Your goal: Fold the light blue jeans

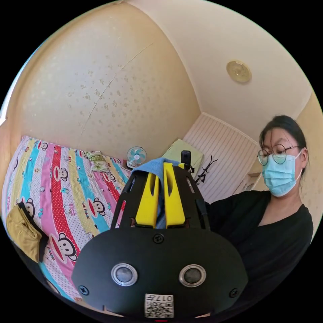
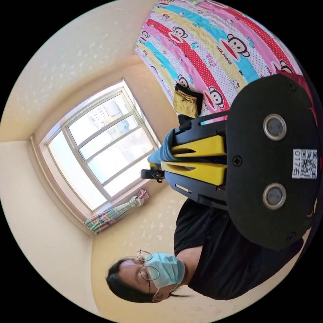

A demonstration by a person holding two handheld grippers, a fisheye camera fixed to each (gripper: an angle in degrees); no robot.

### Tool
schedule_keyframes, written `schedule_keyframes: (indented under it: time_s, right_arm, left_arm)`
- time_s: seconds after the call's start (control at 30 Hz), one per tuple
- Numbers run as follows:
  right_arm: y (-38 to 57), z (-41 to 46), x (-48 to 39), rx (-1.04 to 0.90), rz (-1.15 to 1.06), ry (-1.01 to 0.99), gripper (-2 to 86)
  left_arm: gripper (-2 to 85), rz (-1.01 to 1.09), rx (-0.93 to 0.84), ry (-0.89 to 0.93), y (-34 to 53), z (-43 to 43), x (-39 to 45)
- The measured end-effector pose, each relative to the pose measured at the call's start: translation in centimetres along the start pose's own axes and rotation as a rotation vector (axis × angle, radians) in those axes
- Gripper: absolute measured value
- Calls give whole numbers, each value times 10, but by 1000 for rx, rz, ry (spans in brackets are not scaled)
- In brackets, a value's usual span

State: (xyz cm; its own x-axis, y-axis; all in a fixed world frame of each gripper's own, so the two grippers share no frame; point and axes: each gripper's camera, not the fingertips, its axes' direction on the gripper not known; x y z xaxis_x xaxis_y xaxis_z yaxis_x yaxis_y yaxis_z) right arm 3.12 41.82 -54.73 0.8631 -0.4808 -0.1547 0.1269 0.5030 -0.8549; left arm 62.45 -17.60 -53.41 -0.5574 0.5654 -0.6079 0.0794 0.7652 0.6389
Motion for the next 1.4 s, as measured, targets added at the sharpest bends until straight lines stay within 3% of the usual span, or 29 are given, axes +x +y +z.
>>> schedule_keyframes:
  time_s: [0.27,0.37,0.6,0.73,0.83,1.03,1.17,1.27,1.33,1.4]
  right_arm:
    - [55,53,246,-124,408,94,2]
    - [86,79,274,-258,418,220,2]
    - [242,120,279,-334,600,153,12]
    - [369,149,285,-386,895,99,39]
    - [428,155,289,-410,1094,41,97]
    - [414,112,312,-278,1184,109,147]
    - [390,120,349,-344,1162,274,179]
    - [403,145,373,-295,1220,166,179]
    - [414,172,373,-315,1252,102,161]
    - [417,183,361,-287,1281,181,139]
  left_arm:
    - [-5,-331,-175,-232,65,104,-194]
    - [-4,-435,-243,-244,116,128,-241]
    - [12,-636,-413,-205,331,146,-267]
    - [50,-919,-599,-281,468,148,-276]
    - [98,-1064,-667,-251,522,135,-285]
    - [165,-1067,-528,-287,497,70,-317]
    - [177,-991,-501,-328,474,57,-354]
    - [180,-1032,-620,-320,488,73,-391]
    - [162,-1074,-597,-362,501,73,-392]
    - [131,-1073,-587,-440,501,66,-380]
